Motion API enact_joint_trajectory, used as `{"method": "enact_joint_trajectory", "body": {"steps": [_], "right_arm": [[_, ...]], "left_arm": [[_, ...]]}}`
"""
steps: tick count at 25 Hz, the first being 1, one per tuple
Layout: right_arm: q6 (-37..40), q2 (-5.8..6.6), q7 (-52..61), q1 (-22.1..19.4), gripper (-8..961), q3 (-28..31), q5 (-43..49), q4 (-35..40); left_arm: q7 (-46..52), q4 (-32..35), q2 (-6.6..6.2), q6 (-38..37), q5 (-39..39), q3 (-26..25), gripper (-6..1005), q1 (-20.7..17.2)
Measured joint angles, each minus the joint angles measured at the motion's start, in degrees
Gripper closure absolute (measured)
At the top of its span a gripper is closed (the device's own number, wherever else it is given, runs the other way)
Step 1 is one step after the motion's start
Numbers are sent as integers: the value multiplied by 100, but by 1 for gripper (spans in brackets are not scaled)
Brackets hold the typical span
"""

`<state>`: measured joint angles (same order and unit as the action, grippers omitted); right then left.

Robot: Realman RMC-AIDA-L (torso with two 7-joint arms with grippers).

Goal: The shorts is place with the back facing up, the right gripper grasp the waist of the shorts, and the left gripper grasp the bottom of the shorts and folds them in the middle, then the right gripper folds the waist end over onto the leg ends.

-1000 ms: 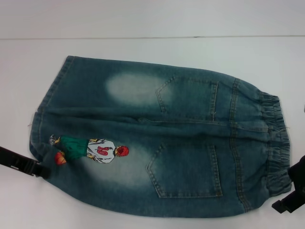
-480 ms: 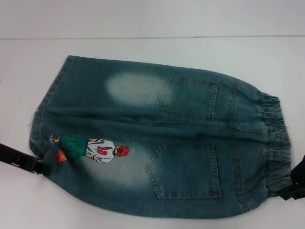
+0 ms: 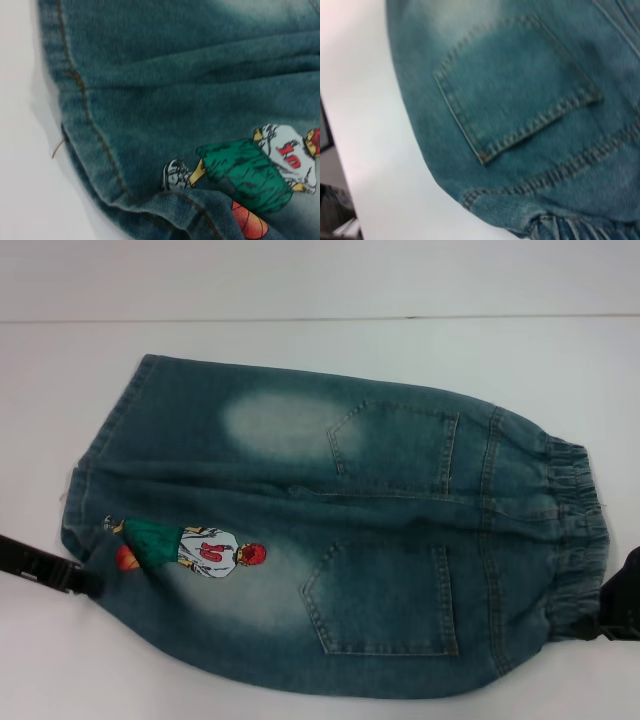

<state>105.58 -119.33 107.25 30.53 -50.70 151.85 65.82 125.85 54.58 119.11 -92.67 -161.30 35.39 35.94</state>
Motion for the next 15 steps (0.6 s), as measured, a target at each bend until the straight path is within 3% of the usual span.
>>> {"method": "enact_joint_trajectory", "body": {"steps": [7,11,15], "right_arm": [[294,62,-637,-105,905,997,-659,364],[88,72,-769,-165,906,1489,-948,513],[-330,69,-865,-180,905,1793,-1163,495]], "left_arm": [[-181,56,-136,50,489,-365,926,-5],[-237,74,-268,273,806,-681,926,4],[-260,55,-287,753,1031,-726,926,54]]}}
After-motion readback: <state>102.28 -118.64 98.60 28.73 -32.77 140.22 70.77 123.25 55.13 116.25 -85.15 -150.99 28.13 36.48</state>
